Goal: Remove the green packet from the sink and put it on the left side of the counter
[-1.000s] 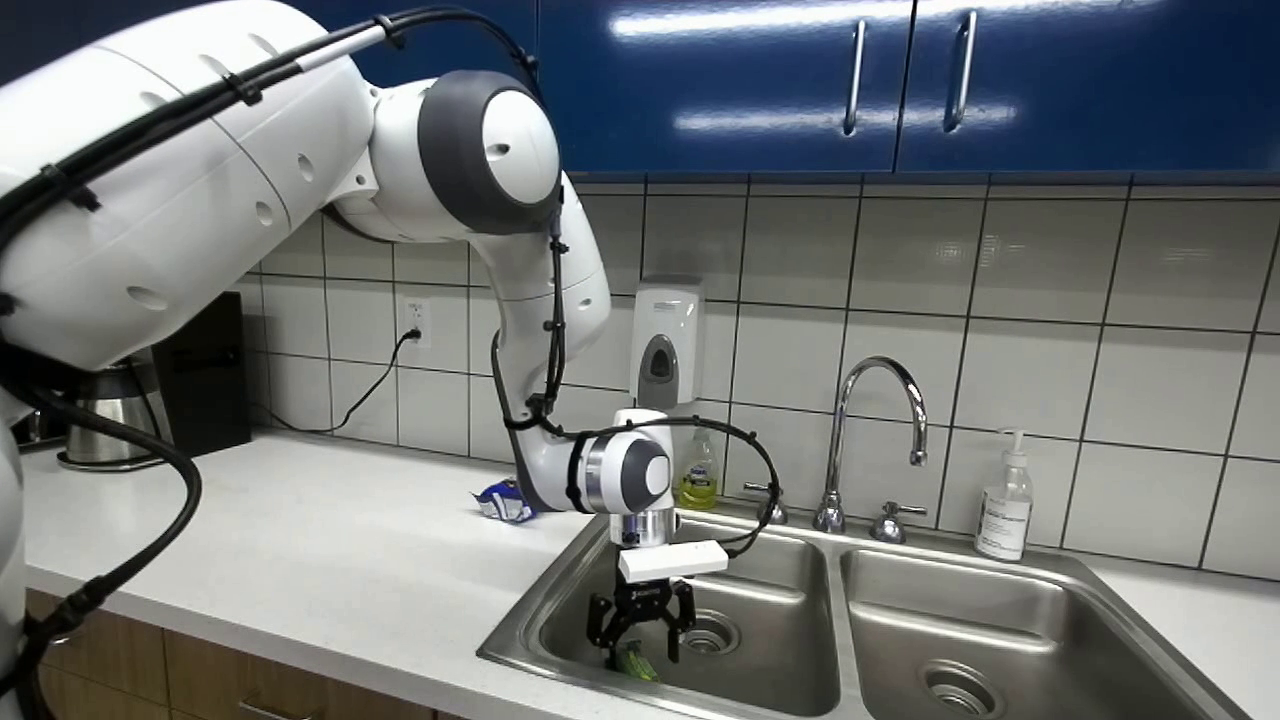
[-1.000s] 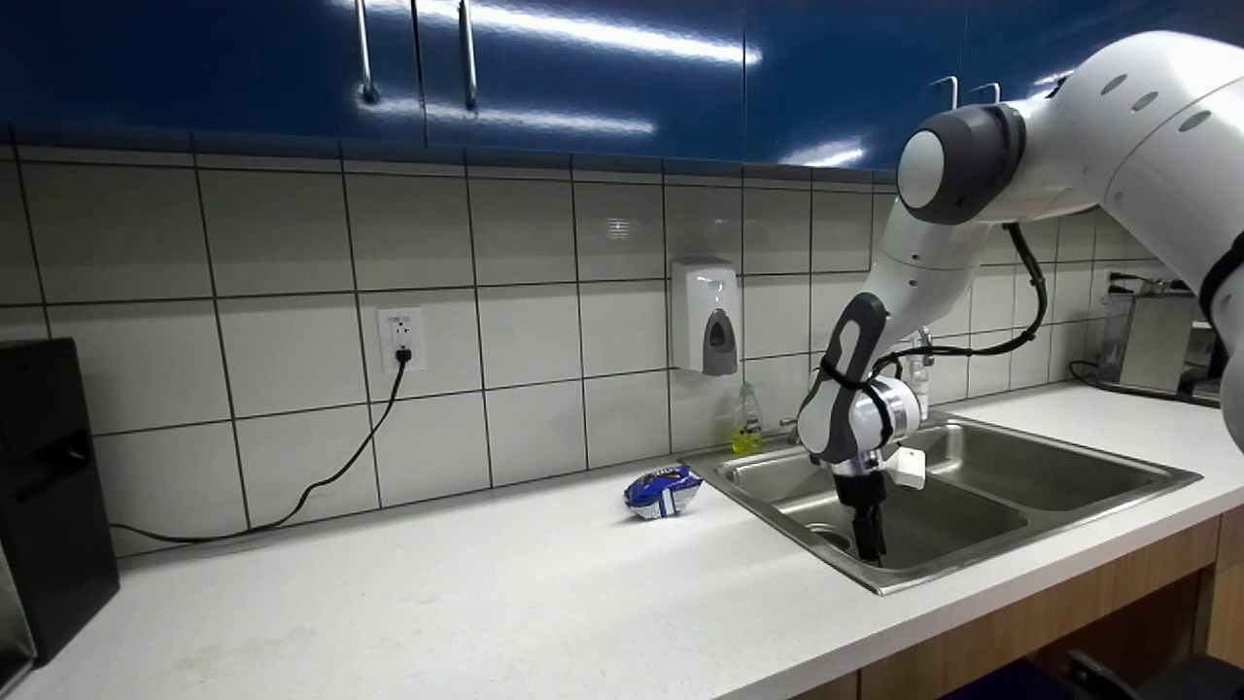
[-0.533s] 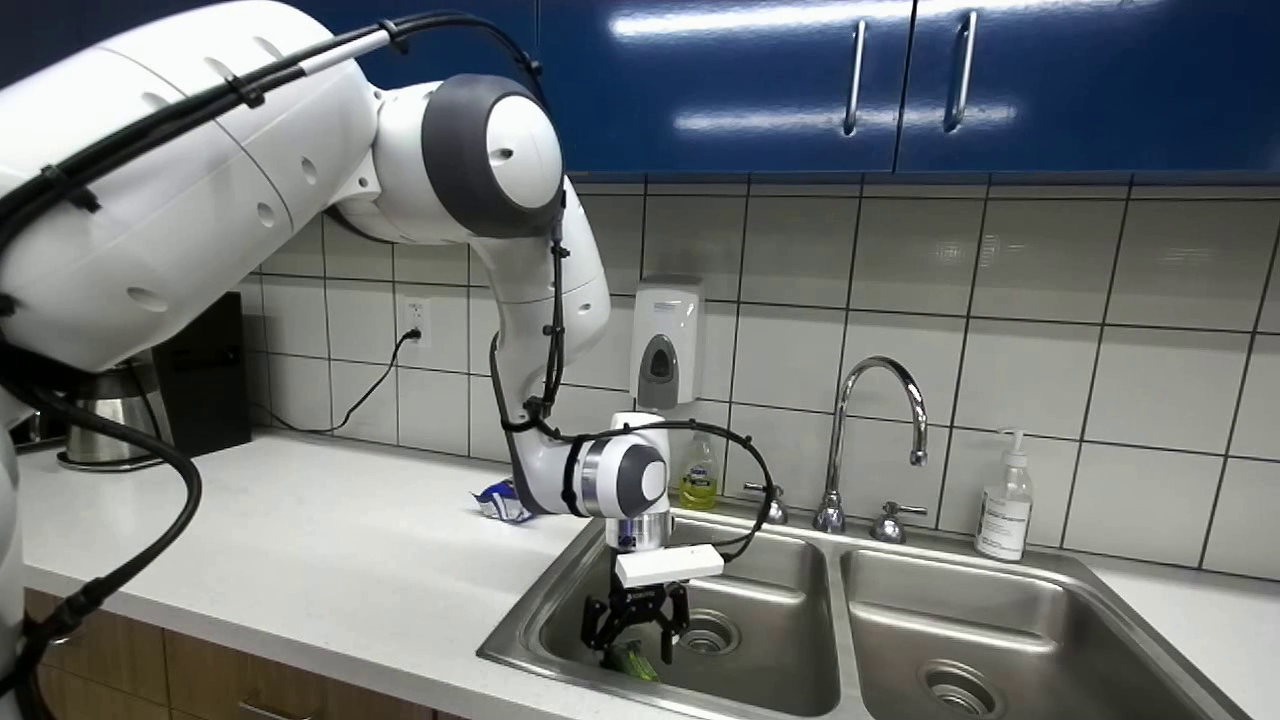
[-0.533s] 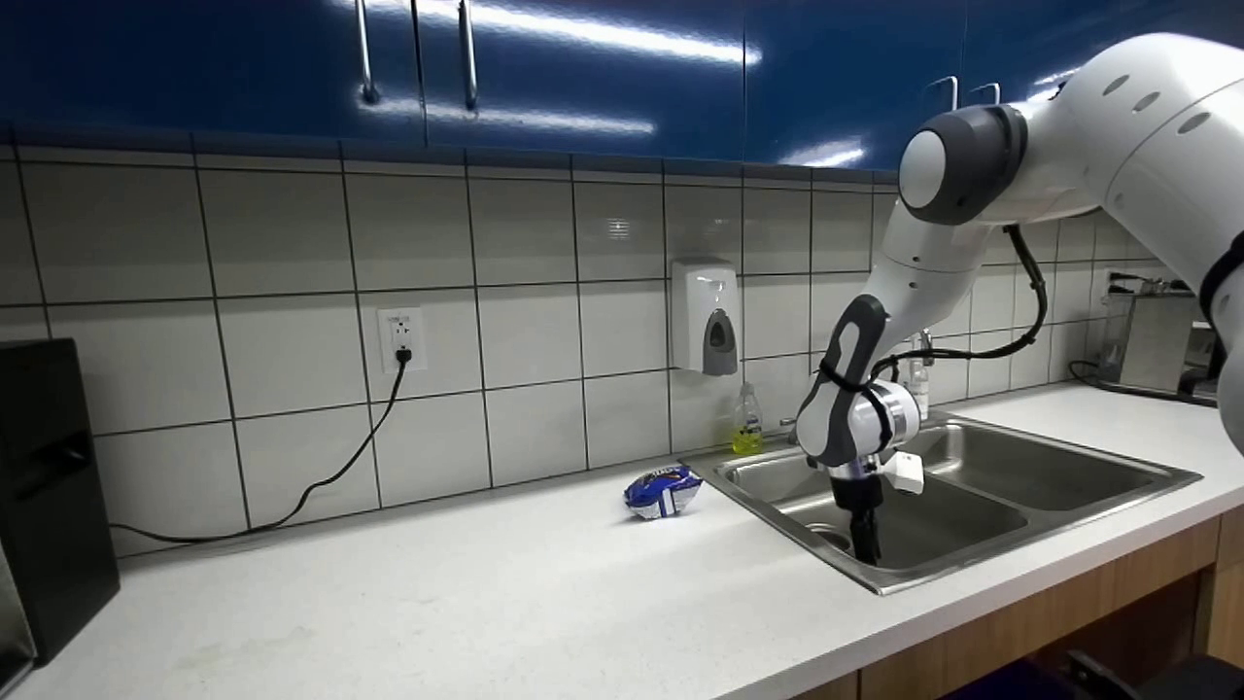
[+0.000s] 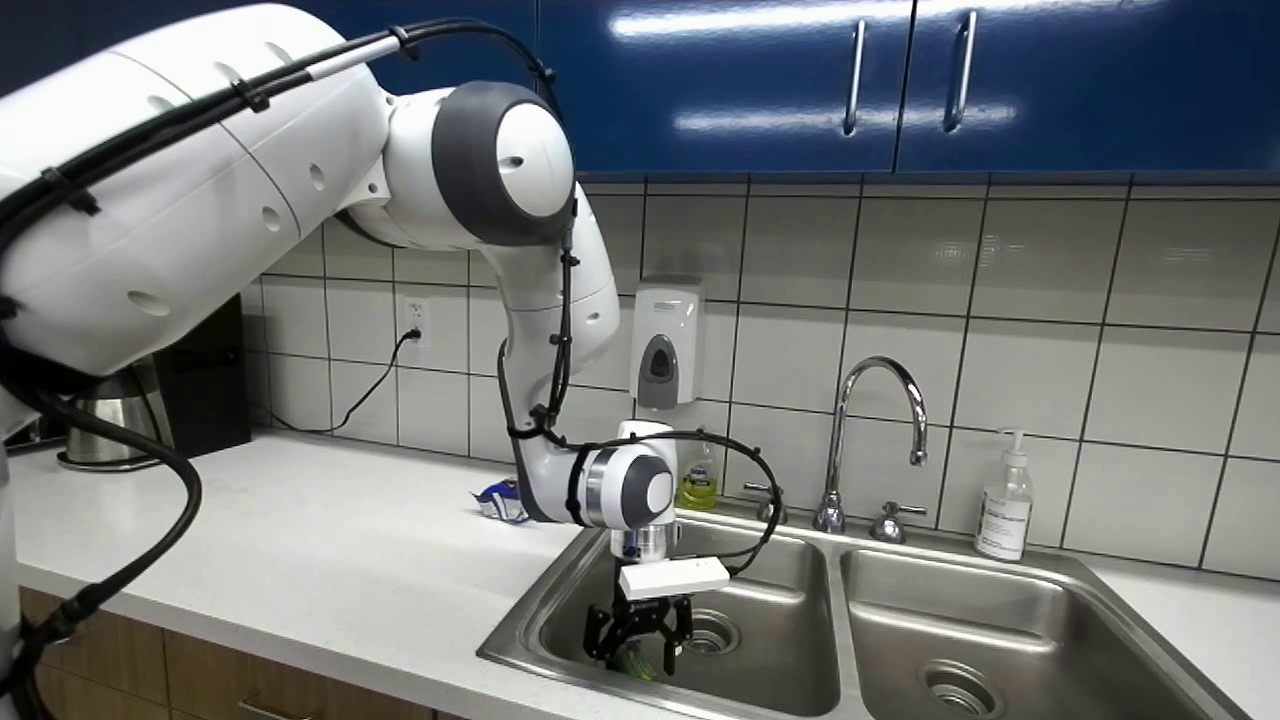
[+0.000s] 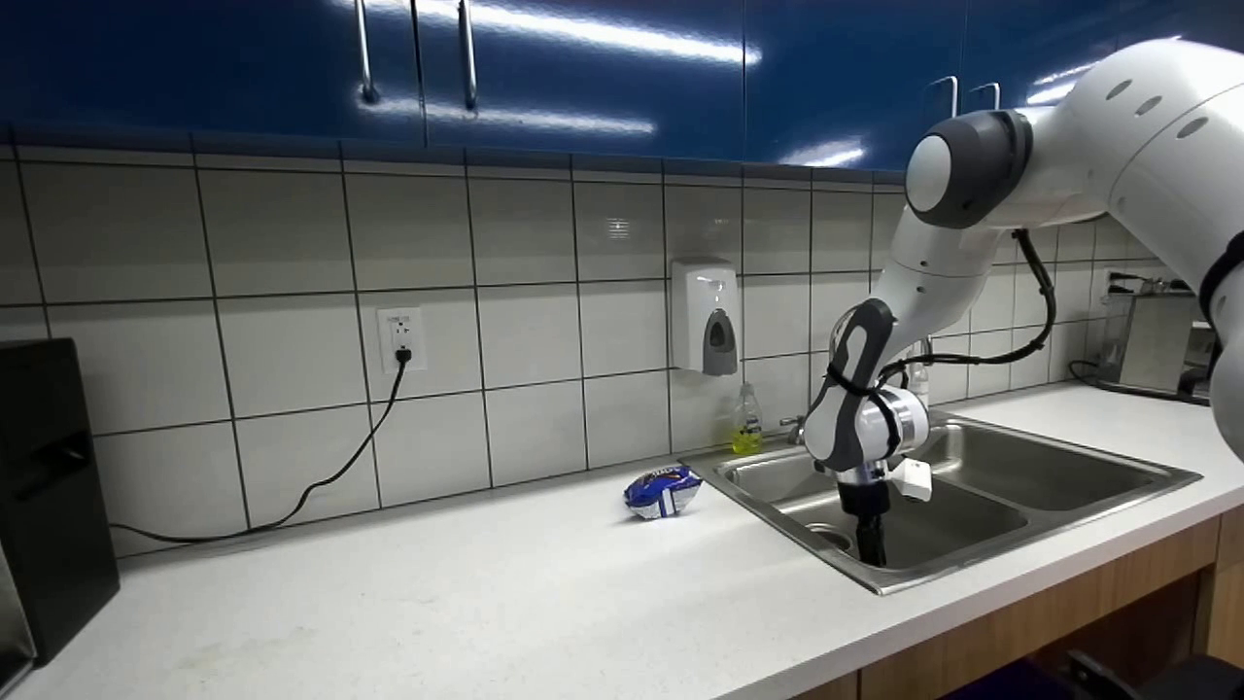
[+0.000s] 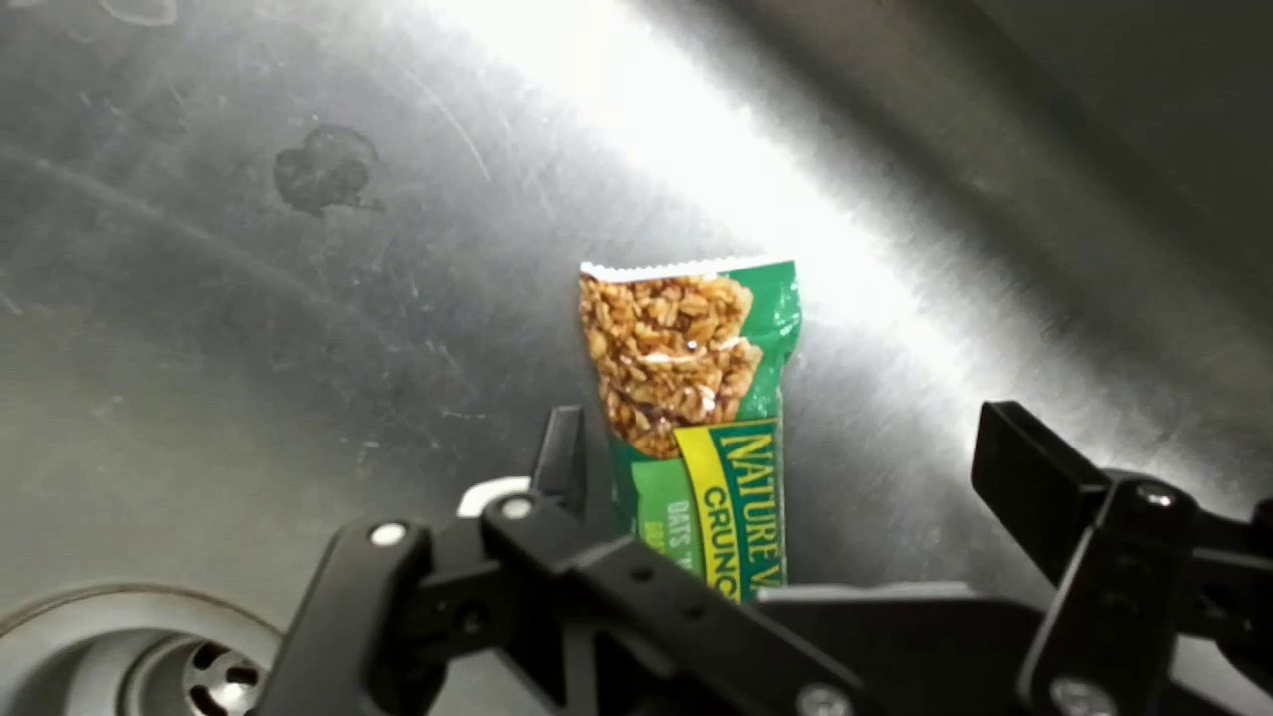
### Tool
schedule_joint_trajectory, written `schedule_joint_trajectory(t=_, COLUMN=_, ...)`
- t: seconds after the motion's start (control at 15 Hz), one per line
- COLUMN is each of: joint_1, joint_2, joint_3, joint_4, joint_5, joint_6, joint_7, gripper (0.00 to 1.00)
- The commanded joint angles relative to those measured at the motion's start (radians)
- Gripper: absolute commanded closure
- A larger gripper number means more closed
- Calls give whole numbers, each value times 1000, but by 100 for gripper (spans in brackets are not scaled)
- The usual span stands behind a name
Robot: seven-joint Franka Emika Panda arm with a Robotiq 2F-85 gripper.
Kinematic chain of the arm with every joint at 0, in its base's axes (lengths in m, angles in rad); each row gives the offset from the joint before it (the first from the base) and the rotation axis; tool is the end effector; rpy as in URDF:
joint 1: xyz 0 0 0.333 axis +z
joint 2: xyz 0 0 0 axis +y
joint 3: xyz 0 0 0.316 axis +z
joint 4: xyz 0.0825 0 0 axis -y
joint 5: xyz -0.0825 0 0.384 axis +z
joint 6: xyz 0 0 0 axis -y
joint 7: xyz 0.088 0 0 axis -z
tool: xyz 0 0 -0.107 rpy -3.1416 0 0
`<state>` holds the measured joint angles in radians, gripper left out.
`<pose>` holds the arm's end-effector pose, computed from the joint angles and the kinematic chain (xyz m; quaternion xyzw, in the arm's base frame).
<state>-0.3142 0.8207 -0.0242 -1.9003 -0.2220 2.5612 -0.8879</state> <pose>0.5566 -0.1929 0.0515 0.9255 0.3651 -0.1011 0.0049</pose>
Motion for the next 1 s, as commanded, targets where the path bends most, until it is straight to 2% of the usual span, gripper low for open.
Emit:
schedule_joint_trajectory(t=0.0, joint_1=-27, joint_2=-2, joint_3=23, joint_4=-1, joint_5=17, joint_6=18, joint_7=-37, gripper=0)
schedule_joint_trajectory(t=0.93, joint_1=-51, joint_2=3, joint_3=46, joint_4=7, joint_5=82, joint_6=39, joint_7=-28, gripper=0)
